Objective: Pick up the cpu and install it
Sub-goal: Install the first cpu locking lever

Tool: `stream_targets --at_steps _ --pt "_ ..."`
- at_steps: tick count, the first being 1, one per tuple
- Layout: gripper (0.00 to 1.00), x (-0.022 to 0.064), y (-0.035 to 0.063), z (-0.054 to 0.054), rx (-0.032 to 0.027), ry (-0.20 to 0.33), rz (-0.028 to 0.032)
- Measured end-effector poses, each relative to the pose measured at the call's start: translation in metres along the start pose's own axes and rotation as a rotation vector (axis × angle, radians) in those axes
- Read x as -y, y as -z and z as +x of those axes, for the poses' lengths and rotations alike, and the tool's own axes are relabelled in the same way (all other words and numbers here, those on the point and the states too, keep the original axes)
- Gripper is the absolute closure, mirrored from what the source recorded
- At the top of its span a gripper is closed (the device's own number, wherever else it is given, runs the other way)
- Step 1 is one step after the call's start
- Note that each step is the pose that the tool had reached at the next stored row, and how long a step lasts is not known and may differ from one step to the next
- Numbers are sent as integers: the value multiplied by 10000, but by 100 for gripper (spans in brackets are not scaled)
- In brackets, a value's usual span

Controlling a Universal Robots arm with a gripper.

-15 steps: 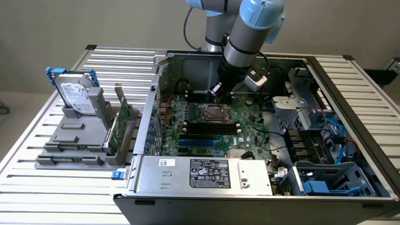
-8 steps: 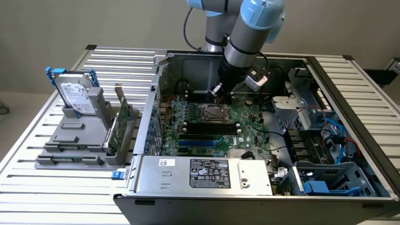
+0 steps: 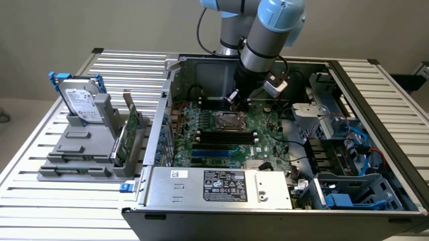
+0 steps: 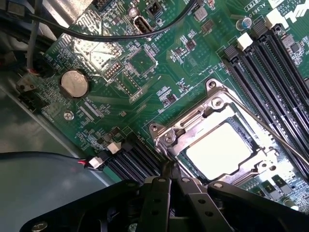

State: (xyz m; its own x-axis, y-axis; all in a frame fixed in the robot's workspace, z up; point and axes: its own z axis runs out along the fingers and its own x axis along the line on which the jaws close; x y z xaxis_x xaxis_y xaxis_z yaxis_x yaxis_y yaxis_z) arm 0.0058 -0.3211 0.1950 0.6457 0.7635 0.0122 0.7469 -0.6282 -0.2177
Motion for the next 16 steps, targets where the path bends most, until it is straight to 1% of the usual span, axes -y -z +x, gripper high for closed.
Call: stream_targets --at_steps 8,13,14,15,16 --pt "89 -5 0 -6 -78 350 -5" --pt "89 -12 -3 -14 -101 561 -5" --pt "89 -14 -3 -16 -115 599 -5" --pt "89 -15 -3 -18 -141 628 -8" --pt "89 -16 -2 -19 -181 644 -12"
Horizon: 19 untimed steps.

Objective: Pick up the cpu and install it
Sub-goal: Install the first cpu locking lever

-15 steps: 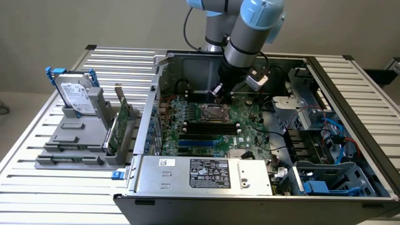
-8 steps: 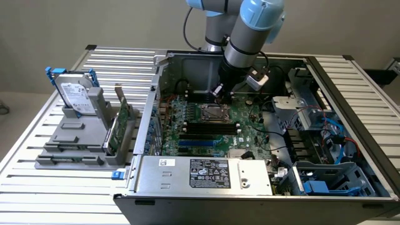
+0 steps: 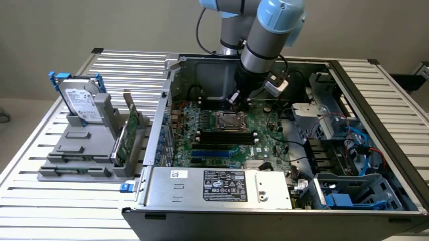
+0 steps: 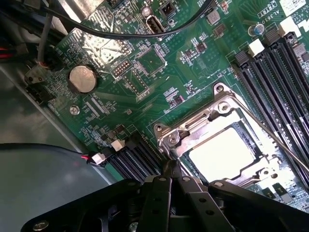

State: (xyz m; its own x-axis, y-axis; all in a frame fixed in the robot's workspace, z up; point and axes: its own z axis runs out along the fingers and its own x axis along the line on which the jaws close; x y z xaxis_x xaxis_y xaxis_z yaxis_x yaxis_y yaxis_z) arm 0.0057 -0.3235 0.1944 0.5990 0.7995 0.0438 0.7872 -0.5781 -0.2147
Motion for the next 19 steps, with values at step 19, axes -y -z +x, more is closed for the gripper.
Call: stream_targets --at_steps 19 --pt "89 4 46 -12 -383 85 93"
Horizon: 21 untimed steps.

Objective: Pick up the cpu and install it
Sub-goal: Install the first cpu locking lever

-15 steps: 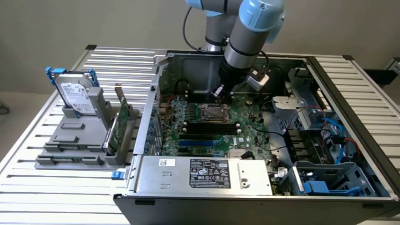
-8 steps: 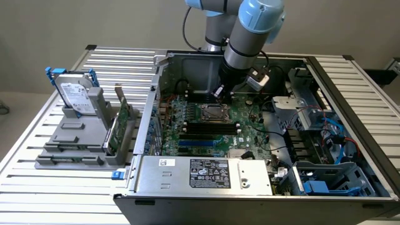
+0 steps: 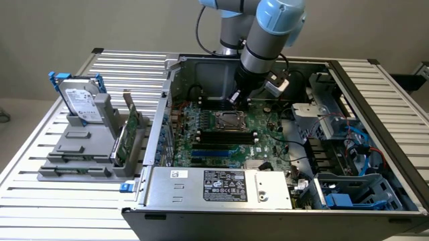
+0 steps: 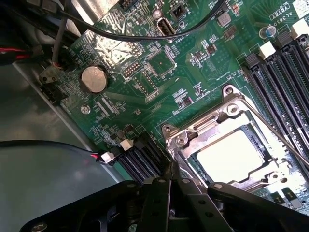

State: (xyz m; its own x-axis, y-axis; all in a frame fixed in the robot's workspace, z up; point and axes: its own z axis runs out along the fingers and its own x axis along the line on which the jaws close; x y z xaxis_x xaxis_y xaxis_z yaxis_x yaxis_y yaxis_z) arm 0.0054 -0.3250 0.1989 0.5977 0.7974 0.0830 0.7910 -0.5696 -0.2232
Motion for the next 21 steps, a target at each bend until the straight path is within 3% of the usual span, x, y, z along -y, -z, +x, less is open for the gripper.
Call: stream_targets --at_steps 5,8,14,21 --pt "89 19 73 2 68 -24 85" --pt "89 30 117 1 80 -44 105" --pt "89 39 134 -38 58 -165 105" --pt "89 33 152 -71 -17 -472 81"
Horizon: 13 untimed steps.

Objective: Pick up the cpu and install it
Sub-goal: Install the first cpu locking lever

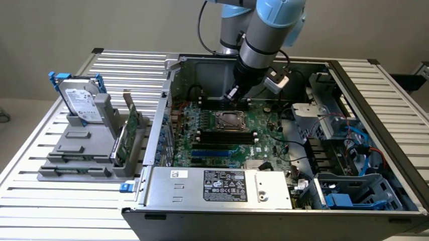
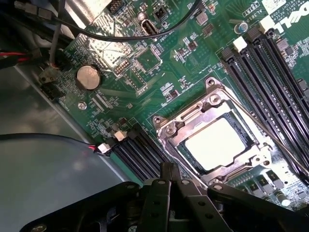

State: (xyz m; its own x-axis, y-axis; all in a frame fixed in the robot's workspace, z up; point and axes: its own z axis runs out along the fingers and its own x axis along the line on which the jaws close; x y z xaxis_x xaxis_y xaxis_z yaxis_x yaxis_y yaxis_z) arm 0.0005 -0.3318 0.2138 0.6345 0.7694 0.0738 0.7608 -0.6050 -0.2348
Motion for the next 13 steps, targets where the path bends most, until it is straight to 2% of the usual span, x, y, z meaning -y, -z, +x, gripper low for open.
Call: stream_targets --at_steps 13 --pt "89 -96 116 -146 -55 -179 -7"
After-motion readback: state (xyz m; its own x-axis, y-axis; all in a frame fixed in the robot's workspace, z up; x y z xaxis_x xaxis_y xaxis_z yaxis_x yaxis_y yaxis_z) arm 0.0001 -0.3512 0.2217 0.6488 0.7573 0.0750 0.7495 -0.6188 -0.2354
